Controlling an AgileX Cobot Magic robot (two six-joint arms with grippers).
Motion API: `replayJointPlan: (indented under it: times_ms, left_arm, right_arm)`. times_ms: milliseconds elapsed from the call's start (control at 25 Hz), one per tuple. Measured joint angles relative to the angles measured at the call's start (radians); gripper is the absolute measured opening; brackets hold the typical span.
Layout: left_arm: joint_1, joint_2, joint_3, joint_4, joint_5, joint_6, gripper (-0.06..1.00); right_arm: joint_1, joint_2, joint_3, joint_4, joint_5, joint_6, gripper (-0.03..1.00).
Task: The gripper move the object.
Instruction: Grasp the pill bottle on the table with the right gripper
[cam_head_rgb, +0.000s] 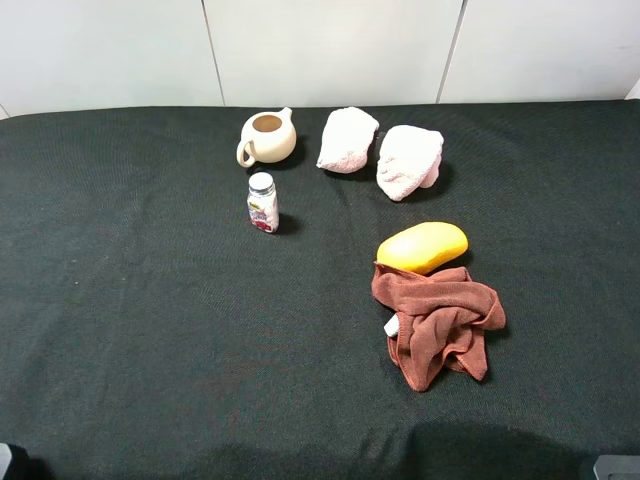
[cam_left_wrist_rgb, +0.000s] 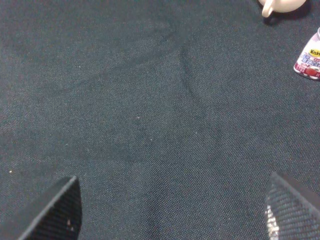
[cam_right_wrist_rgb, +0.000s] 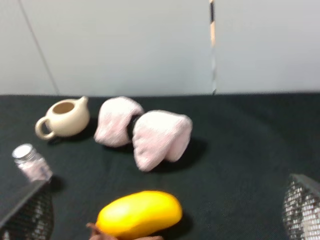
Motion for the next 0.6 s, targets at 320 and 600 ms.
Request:
replayJointPlan:
  times_ms: [320, 600]
  left_arm:
    - [0.0, 0.0, 0.0, 0.0, 0.0, 0.0, 0.73]
    - [0.0, 0.0, 0.0, 0.0, 0.0, 0.0, 0.73]
  right_arm:
    - [0.0, 0.276, 0.0, 0.066, -0.036, -0.041, 0.69]
    - [0.0, 0.525, -0.098, 0.089, -0.043, -0.138, 0.69]
